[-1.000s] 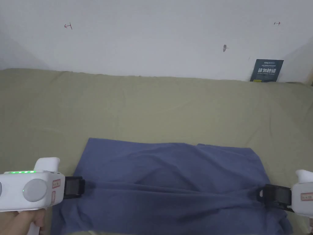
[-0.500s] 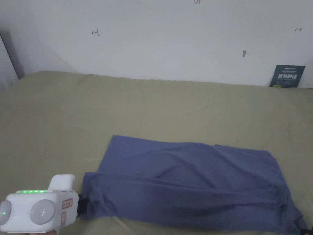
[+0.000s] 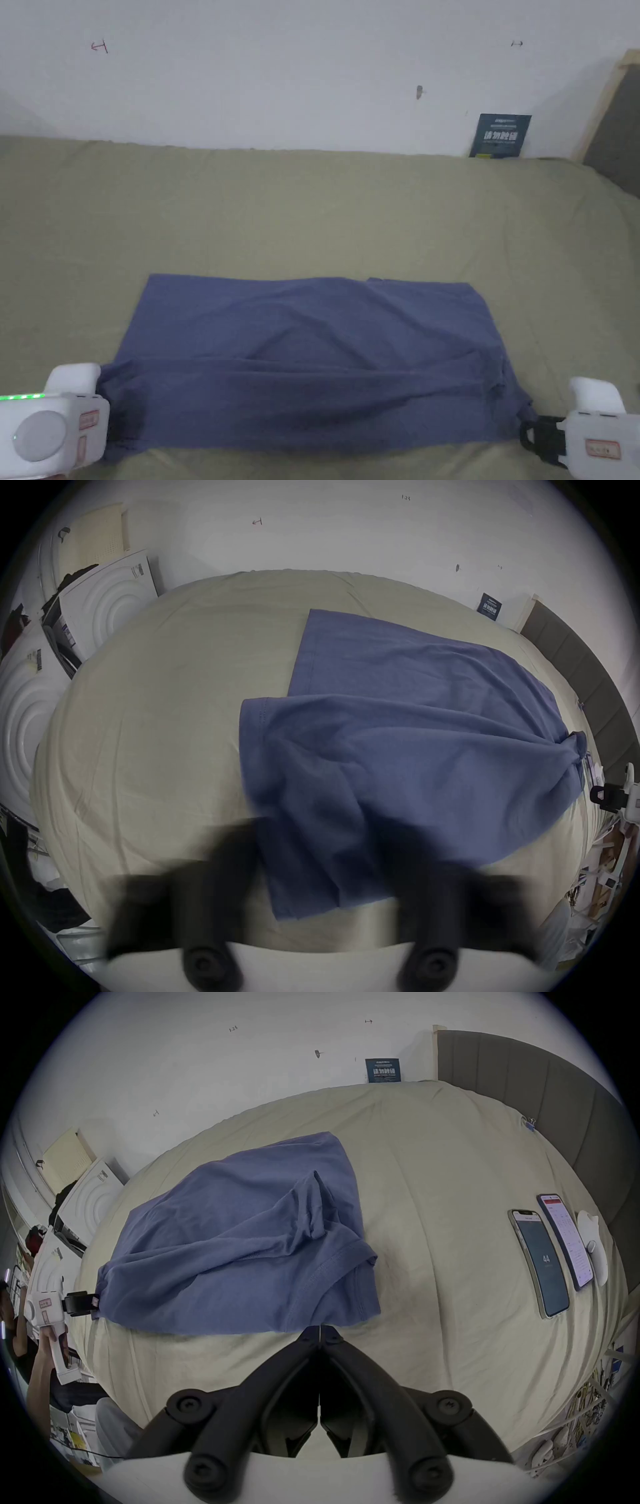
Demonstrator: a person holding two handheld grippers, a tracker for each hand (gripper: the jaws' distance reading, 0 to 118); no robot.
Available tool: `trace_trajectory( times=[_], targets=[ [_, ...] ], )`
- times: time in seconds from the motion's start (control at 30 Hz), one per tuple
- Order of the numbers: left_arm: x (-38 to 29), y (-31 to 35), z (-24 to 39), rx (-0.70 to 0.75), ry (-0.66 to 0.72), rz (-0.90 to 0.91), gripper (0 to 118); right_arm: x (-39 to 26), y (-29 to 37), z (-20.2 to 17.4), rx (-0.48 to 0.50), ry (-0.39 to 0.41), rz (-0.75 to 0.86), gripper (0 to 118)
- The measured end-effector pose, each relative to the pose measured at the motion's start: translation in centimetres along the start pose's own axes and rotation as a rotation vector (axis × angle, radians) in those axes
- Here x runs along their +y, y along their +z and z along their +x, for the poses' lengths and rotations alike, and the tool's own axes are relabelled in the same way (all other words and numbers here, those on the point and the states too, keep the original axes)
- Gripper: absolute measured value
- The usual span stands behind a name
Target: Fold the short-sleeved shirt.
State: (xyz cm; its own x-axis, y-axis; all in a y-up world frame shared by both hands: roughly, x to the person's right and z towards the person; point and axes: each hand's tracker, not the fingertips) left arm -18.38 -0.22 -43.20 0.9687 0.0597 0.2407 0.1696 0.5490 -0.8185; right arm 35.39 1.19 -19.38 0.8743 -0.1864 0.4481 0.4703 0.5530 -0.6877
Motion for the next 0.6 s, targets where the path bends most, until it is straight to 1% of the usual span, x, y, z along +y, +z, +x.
trace_trajectory(
  times=[0.03,0.07,0.1,0.13,0.17,0.2,0.23,0.3,0.37,0.4,0.43,0.47,0.5,0.53,0.57,0.6],
  targets=[
    [-0.5,0.4,-0.1,0.006,0.004,0.018,4,0.2,-0.3,0.0,0.003,0.005,0.005,34],
    [-0.7,0.6,-0.3,0.002,0.005,0.011,4,0.4,-0.5,0.1,0.002,0.008,0.008,77],
    [0.4,0.0,0.2,0.016,0.001,-0.023,4,0.8,-0.8,-0.1,-0.015,0.012,0.014,114],
    [0.6,0.0,0.4,0.013,0.005,-0.023,4,1.1,-1.2,0.1,-0.003,0.020,0.002,114],
    [0.6,0.1,0.6,0.014,0.004,-0.024,4,1.4,-1.8,0.1,0.007,0.014,-0.019,118],
    [0.6,0.1,0.9,0.016,-0.003,-0.023,4,1.5,-1.7,-0.1,-0.004,0.008,0.008,117],
    [0.6,-0.1,0.6,0.000,0.005,-0.028,4,1.9,-2.4,0.0,0.004,0.004,-0.026,117],
    [0.7,-0.5,0.4,0.004,0.003,-0.031,4,2.6,-4.0,0.2,-0.040,0.000,-0.049,117],
    [0.6,-0.5,0.4,0.002,0.011,-0.030,4,3.1,-5.8,0.3,-0.032,0.010,-0.076,117],
    [0.5,-0.5,0.4,0.003,0.013,-0.029,4,3.2,-6.5,0.5,-0.024,0.011,-0.101,113],
    [0.5,-0.6,0.4,0.003,0.015,-0.030,4,3.1,-6.7,0.3,-0.032,0.013,-0.104,92],
    [0.5,-0.6,0.4,0.003,0.012,-0.031,4,2.6,-6.4,-0.2,-0.049,0.022,-0.099,64],
    [0.6,-0.7,0.3,0.000,0.008,-0.036,4,2.5,-6.4,-0.3,-0.072,0.052,-0.091,47],
    [0.7,-0.6,0.3,0.001,0.005,-0.036,4,2.3,-5.9,-0.4,-0.054,0.050,-0.067,28],
    [0.8,-0.5,0.3,0.003,0.000,-0.036,4,2.3,-5.5,-0.4,0.010,0.022,-0.055,11],
    [0.9,-0.3,0.3,0.004,-0.008,-0.038,4,2.0,-4.5,-0.7,0.074,-0.017,-0.056,10]
  ],
)
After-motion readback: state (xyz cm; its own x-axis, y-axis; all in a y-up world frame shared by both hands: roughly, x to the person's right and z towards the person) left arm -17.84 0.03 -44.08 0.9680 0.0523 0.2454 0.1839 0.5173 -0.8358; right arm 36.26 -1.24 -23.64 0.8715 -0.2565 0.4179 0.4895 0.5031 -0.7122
